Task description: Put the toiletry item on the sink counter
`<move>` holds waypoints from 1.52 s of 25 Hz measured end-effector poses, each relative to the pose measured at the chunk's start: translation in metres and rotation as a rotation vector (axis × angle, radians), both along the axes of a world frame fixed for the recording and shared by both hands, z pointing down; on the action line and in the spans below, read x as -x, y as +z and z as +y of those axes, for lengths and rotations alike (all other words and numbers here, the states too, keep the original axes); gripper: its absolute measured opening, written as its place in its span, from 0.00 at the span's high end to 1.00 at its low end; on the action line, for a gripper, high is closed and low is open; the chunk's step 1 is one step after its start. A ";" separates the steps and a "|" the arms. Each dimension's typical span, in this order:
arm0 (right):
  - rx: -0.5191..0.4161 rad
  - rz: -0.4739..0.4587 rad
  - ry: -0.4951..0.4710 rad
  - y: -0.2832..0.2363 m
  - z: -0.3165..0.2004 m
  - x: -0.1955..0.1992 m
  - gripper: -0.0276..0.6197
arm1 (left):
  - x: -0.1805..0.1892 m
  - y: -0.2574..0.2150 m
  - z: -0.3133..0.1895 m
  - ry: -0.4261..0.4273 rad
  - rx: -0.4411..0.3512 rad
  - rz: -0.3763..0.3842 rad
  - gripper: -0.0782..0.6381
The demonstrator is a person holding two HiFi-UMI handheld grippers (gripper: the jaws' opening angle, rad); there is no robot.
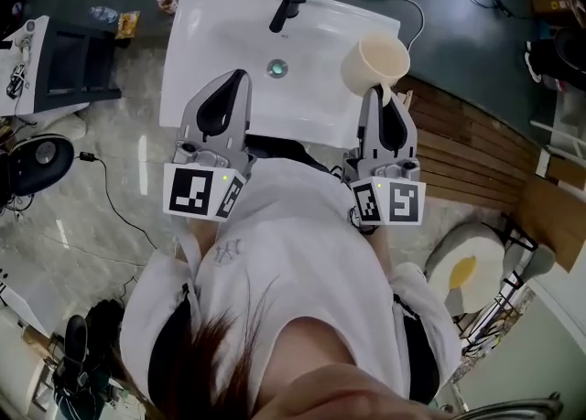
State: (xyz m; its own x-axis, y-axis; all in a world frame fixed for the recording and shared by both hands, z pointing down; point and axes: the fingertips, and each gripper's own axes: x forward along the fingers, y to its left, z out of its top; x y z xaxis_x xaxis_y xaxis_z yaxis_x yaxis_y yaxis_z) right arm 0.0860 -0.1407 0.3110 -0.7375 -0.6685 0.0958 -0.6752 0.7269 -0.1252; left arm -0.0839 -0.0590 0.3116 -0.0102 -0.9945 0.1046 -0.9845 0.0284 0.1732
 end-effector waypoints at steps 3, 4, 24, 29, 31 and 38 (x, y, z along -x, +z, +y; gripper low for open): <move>0.005 0.002 0.011 0.000 -0.005 -0.003 0.90 | -0.002 -0.003 -0.006 0.010 -0.001 -0.002 0.88; 0.005 0.002 0.015 0.000 -0.007 -0.004 0.90 | -0.003 -0.003 -0.009 0.014 -0.002 -0.003 0.88; -0.009 -0.004 0.072 -0.003 -0.015 0.020 0.90 | 0.026 -0.007 -0.032 0.078 -0.008 -0.021 0.88; -0.020 0.002 0.092 -0.002 -0.020 0.022 0.90 | 0.029 -0.006 -0.038 0.093 -0.011 -0.019 0.88; -0.021 0.001 0.097 -0.002 -0.021 0.024 0.90 | 0.033 -0.006 -0.039 0.094 -0.010 -0.018 0.88; -0.028 0.019 0.117 0.003 -0.028 0.022 0.90 | 0.035 -0.005 -0.045 0.100 -0.007 -0.014 0.88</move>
